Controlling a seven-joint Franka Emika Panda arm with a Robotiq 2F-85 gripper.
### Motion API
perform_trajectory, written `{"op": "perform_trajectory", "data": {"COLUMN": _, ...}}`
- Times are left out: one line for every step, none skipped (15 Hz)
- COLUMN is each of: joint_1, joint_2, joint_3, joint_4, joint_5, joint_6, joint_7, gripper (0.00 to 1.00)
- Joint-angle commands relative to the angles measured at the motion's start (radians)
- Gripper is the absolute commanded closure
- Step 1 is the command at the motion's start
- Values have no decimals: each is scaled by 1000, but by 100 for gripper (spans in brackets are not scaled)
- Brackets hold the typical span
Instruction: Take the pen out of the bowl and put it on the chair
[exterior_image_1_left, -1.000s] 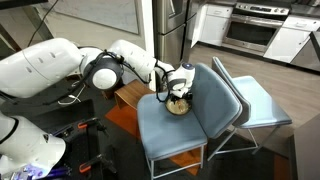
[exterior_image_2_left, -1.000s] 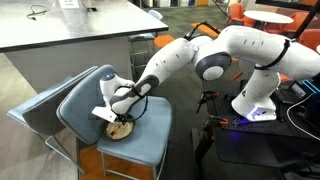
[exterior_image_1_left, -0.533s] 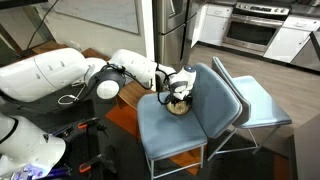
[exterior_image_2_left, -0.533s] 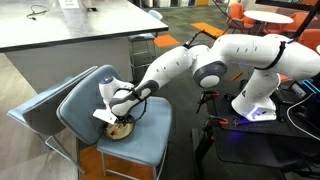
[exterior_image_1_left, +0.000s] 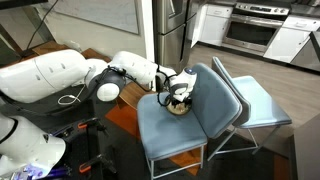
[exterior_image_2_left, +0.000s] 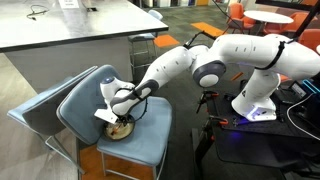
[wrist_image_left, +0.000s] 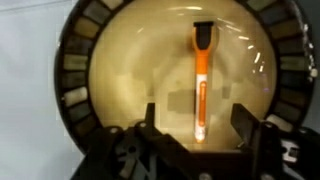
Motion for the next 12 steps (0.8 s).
{"op": "perform_trajectory", "data": {"joint_1": -16, "joint_2": 1, "joint_3": 25, "joint_4": 2, "joint_5": -28, "joint_6": -36, "joint_7": 15, "gripper": 22}}
{"op": "perform_trajectory", "data": {"joint_1": -16, "joint_2": 3, "joint_3": 27, "joint_4": 1, "joint_5": -29, "joint_6": -38, "joint_7": 15, "gripper": 28}}
{"op": "perform_trajectory", "data": {"joint_1": -16, "joint_2": 5, "joint_3": 27, "joint_4": 1, "joint_5": -30, "joint_6": -39, "joint_7": 15, "gripper": 34}}
{"op": "perform_trajectory", "data": {"joint_1": -16, "joint_2": 6, "joint_3": 27, "joint_4": 1, "joint_5": -30, "joint_6": -38, "joint_7": 14, "gripper": 46}}
{"op": "perform_trajectory", "data": {"joint_1": -14, "joint_2": 6, "joint_3": 24, "joint_4": 0, "joint_5": -33, "joint_6": -34, "joint_7": 18, "gripper": 55}}
{"op": "perform_trajectory", "data": {"joint_1": -12, "joint_2": 6, "joint_3": 23, "joint_4": 0, "joint_5": -34, "joint_6": -34, "joint_7": 19, "gripper": 65}}
{"op": "perform_trajectory", "data": {"joint_1": -12, "joint_2": 6, "joint_3": 22, "joint_4": 0, "joint_5": -36, "joint_6": -32, "joint_7": 20, "gripper": 72}}
{"op": "perform_trajectory", "data": {"joint_1": -11, "joint_2": 6, "joint_3": 21, "joint_4": -1, "joint_5": -37, "joint_6": -31, "joint_7": 20, "gripper": 79}}
{"op": "perform_trajectory", "data": {"joint_1": -10, "joint_2": 6, "joint_3": 20, "joint_4": -1, "joint_5": -39, "joint_6": -30, "joint_7": 21, "gripper": 88}}
{"op": "perform_trajectory", "data": {"joint_1": -10, "joint_2": 6, "joint_3": 20, "joint_4": -1, "joint_5": -41, "joint_6": -31, "joint_7": 22, "gripper": 94}}
{"op": "perform_trajectory", "data": {"joint_1": -11, "joint_2": 6, "joint_3": 20, "joint_4": -3, "joint_5": -43, "joint_6": -29, "joint_7": 22, "gripper": 99}}
{"op": "perform_trajectory", "data": {"joint_1": -11, "joint_2": 6, "joint_3": 20, "joint_4": -3, "joint_5": -45, "joint_6": -29, "joint_7": 24, "gripper": 100}}
